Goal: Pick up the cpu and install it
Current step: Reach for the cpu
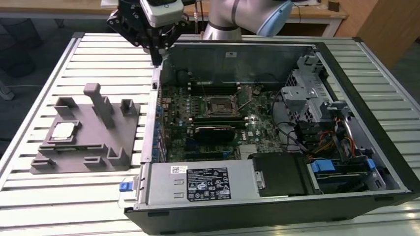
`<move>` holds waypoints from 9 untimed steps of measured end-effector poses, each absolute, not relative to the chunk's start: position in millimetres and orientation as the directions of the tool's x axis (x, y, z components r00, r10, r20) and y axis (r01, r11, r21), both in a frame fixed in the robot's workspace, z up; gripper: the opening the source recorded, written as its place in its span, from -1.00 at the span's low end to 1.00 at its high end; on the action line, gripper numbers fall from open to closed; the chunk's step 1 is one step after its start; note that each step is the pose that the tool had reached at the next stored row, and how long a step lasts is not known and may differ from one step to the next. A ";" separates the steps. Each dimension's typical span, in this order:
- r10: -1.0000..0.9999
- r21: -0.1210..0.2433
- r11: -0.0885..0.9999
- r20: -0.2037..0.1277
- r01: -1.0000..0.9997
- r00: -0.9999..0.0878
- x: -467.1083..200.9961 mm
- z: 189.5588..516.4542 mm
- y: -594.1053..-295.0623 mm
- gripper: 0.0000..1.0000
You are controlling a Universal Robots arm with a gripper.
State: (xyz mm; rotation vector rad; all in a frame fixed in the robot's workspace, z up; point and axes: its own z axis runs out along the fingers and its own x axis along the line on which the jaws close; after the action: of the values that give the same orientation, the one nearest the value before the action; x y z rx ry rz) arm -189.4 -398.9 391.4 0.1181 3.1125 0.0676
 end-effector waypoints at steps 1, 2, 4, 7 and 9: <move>0.076 0.044 0.996 -0.024 0.075 -0.997 -190.3 391.3 -398.9 -0.79; 0.076 0.044 0.996 -0.024 0.075 -0.997 -191.2 391.2 -398.9 -0.79; 0.076 0.044 0.996 -0.025 0.075 -0.997 -194.0 391.1 -398.9 -0.79; 0.076 0.044 0.996 -0.025 0.075 -0.997 -199.9 391.0 -399.0 -0.79; 0.076 0.044 0.996 -0.024 0.075 -0.997 -203.6 390.9 -398.9 -0.79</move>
State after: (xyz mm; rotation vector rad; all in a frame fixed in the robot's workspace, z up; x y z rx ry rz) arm -203.6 -398.9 390.9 0.1181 3.1125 0.0676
